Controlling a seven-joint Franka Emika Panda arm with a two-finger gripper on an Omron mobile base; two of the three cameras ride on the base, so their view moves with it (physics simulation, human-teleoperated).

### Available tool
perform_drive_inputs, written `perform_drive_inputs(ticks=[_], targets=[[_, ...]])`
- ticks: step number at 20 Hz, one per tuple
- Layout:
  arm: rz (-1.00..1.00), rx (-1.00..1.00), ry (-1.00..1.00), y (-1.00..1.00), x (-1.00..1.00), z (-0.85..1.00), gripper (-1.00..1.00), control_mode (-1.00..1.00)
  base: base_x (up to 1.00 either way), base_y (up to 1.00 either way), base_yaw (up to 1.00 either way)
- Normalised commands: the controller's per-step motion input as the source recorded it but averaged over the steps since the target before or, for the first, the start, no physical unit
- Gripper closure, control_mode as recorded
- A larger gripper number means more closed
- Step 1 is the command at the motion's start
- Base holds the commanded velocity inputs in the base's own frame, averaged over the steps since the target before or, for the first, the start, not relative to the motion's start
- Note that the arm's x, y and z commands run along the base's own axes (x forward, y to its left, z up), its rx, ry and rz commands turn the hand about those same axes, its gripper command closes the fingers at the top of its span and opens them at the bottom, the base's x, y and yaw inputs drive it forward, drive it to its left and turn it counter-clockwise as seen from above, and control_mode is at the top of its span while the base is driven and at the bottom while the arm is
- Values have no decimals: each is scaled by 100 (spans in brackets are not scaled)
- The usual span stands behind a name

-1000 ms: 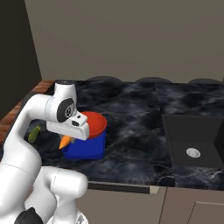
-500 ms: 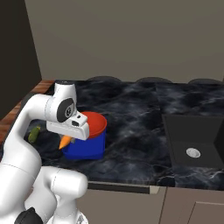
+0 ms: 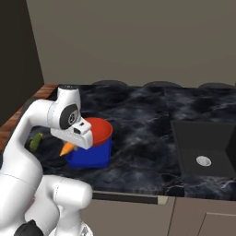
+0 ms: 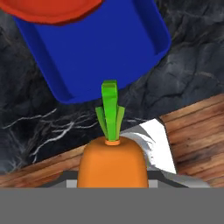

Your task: Place the two vegetables and bowl onto the tray for setting up a vegetable dip station.

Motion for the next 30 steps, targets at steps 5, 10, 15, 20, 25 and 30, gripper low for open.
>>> perform_drive_inputs(ticks=[5,10,15,20,25,30], targets=[[-43,0,-1,10,1,0,100,-100,0,0,0],[-36,0,0,0,0,-3,100,-100,0,0,0],[-37,2,0,-2,0,-8,100,-100,0,0,0],[-33,0,4,-3,8,-13,100,-100,0,0,0],[-25,0,5,-11,8,-14,100,-100,0,0,0],[-14,5,6,-16,10,-15,100,-100,0,0,0]])
